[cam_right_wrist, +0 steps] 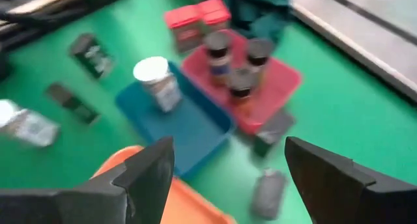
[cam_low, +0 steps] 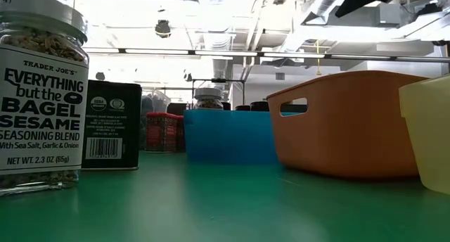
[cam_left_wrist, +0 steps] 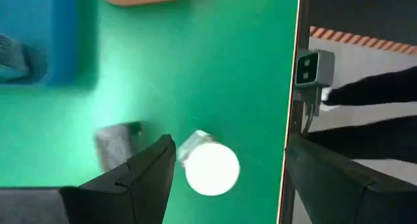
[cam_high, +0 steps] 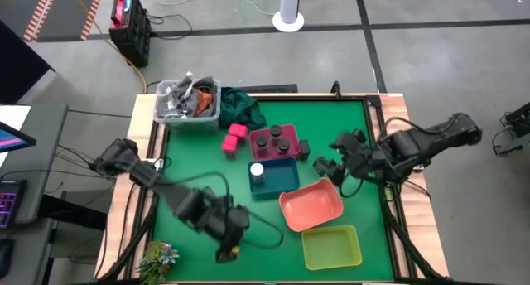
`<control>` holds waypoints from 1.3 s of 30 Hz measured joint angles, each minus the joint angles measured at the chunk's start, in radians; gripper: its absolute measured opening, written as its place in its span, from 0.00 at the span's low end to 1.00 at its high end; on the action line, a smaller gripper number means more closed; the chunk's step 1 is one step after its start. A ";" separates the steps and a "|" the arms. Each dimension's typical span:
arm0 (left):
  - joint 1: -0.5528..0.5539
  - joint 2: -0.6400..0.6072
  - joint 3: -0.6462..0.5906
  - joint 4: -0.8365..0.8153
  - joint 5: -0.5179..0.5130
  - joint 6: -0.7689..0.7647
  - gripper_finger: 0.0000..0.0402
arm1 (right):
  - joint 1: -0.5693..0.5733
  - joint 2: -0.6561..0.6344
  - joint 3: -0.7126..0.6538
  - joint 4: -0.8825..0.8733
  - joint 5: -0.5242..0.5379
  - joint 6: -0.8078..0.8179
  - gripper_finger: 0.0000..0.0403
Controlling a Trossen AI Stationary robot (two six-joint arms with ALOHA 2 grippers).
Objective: Sort spices by type
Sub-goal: Put the white seasoning bottle into the blue bin
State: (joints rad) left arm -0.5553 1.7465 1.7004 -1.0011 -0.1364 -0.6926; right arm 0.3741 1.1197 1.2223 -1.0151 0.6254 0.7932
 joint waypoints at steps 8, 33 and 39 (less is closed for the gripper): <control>-0.043 0.098 0.000 -0.019 -0.016 -0.021 0.68 | 0.064 0.030 -0.023 0.030 -0.001 -0.031 0.78; -0.082 0.181 -0.071 -0.003 -0.017 0.540 0.72 | 0.090 0.079 -0.023 0.136 -0.024 -0.005 0.78; -0.073 0.181 -0.124 0.053 0.008 0.581 0.72 | 0.088 0.079 -0.023 0.135 -0.024 -0.005 0.78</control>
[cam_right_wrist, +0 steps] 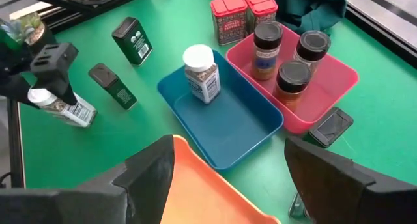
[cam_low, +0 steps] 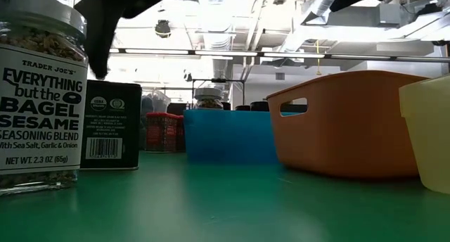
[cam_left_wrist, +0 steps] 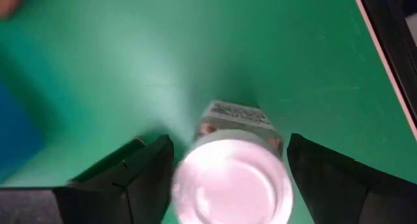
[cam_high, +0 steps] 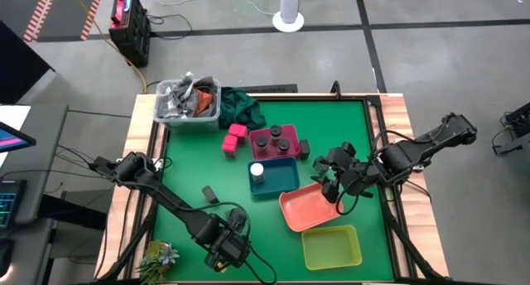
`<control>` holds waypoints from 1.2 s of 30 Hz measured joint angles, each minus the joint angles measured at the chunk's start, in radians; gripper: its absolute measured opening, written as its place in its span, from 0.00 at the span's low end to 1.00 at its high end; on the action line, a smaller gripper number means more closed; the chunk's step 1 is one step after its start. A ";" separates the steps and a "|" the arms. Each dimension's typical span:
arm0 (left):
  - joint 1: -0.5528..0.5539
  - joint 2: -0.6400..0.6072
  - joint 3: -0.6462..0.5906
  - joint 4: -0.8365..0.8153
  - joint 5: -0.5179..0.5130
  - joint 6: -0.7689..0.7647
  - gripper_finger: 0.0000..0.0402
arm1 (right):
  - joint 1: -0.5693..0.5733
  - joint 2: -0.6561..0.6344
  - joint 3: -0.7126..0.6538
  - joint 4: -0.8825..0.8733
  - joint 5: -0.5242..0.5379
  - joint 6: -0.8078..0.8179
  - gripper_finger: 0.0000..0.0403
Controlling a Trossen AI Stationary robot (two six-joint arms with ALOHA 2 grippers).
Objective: Sort spices by type
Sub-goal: Put the white seasoning bottle into the blue bin
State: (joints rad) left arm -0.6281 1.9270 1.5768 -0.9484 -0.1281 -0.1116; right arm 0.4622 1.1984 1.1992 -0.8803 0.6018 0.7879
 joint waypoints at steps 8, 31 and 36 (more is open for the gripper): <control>0.002 0.000 -0.028 0.048 0.048 -0.011 0.57 | 0.000 0.000 0.000 0.000 0.004 0.012 0.78; 0.314 -0.181 -0.029 0.177 0.022 -0.294 0.48 | 0.003 -0.052 0.000 -0.135 -0.001 0.128 0.78; 0.441 -0.229 -0.029 0.273 0.066 -0.294 0.48 | 0.002 -0.067 0.000 -0.137 -0.001 0.129 0.78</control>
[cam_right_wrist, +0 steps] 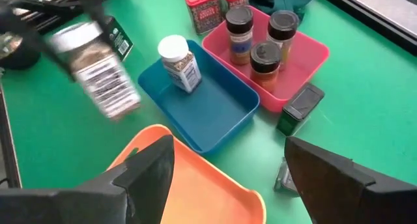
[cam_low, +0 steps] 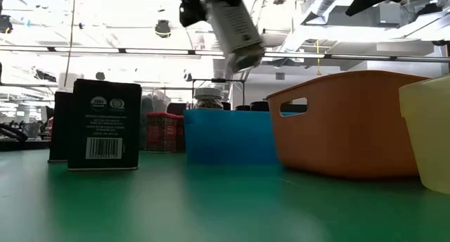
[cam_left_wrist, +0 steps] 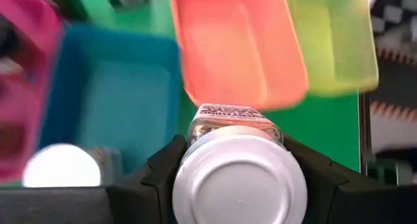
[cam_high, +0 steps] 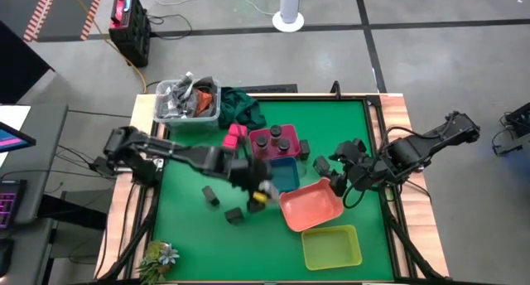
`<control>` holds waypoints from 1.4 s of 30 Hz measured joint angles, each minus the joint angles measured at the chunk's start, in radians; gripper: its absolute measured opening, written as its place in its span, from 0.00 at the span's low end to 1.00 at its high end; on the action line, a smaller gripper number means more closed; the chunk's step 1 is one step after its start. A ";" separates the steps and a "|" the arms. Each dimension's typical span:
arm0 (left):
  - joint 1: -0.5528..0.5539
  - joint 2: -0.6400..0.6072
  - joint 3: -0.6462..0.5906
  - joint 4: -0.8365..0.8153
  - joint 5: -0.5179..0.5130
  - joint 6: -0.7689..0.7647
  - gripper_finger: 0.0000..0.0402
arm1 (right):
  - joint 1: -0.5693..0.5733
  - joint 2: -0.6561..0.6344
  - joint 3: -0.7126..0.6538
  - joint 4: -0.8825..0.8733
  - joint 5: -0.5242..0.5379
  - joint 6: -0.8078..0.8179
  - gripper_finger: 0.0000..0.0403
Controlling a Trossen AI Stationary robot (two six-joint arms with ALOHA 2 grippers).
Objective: Sort spices by type
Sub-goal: Put the white seasoning bottle into the blue bin
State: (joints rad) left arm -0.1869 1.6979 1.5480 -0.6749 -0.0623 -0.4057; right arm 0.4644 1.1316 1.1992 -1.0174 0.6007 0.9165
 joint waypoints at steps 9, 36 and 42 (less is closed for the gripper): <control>0.202 0.067 0.023 0.097 0.136 0.054 0.48 | 0.000 0.043 0.000 0.023 0.001 0.021 0.78; 0.226 0.449 0.428 -0.409 0.042 0.395 0.65 | -0.014 0.059 0.000 -0.105 -0.001 0.168 0.78; 0.226 0.426 0.443 -0.410 0.025 0.377 0.66 | -0.013 0.059 0.000 -0.108 -0.006 0.168 0.78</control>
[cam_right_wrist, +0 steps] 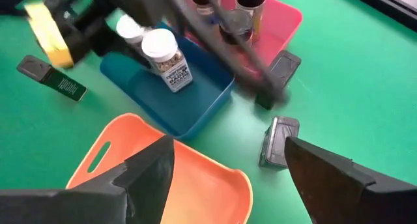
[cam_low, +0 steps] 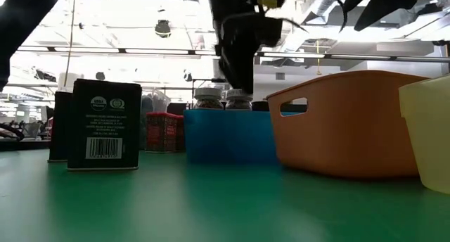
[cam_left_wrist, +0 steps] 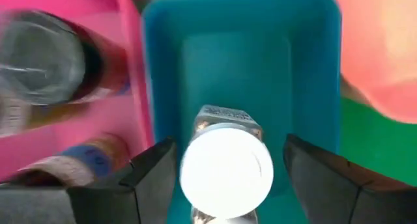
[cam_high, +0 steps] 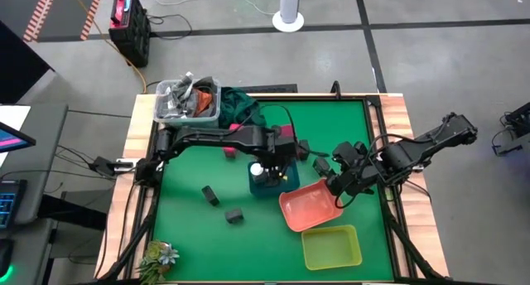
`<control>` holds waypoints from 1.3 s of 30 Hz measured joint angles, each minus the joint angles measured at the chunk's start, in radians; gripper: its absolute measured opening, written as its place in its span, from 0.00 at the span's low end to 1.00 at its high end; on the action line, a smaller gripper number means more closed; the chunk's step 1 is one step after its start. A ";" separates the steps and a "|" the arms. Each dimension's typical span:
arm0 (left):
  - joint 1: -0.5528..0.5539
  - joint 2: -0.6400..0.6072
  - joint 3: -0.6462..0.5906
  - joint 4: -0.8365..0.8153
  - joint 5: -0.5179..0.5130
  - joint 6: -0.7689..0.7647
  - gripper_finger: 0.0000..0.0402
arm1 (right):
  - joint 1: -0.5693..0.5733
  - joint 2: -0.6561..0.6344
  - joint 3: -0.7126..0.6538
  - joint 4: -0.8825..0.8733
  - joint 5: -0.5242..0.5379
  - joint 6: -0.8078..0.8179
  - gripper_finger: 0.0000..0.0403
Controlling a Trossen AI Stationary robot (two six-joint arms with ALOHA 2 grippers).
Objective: Sort spices by type
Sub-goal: Put the white seasoning bottle into the blue bin, then put the middle right black seasoning can into the orange bin
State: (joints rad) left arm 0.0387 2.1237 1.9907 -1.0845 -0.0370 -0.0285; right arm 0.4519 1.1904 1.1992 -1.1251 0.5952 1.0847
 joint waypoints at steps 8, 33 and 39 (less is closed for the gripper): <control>0.059 -0.125 0.015 -0.005 -0.099 -0.055 0.62 | -0.003 -0.002 0.000 -0.027 -0.031 0.000 0.78; 0.116 -0.570 -0.584 -0.071 -0.209 -0.611 0.55 | -0.102 -0.002 0.000 0.011 -0.027 -0.081 0.78; 0.126 -0.569 -0.591 -0.056 -0.257 -0.702 0.56 | -0.129 -0.002 0.000 0.049 -0.026 -0.139 0.78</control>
State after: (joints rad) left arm 0.1646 1.5547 1.3994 -1.1402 -0.2939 -0.7300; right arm 0.3229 1.1889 1.1992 -1.0757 0.5687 0.9461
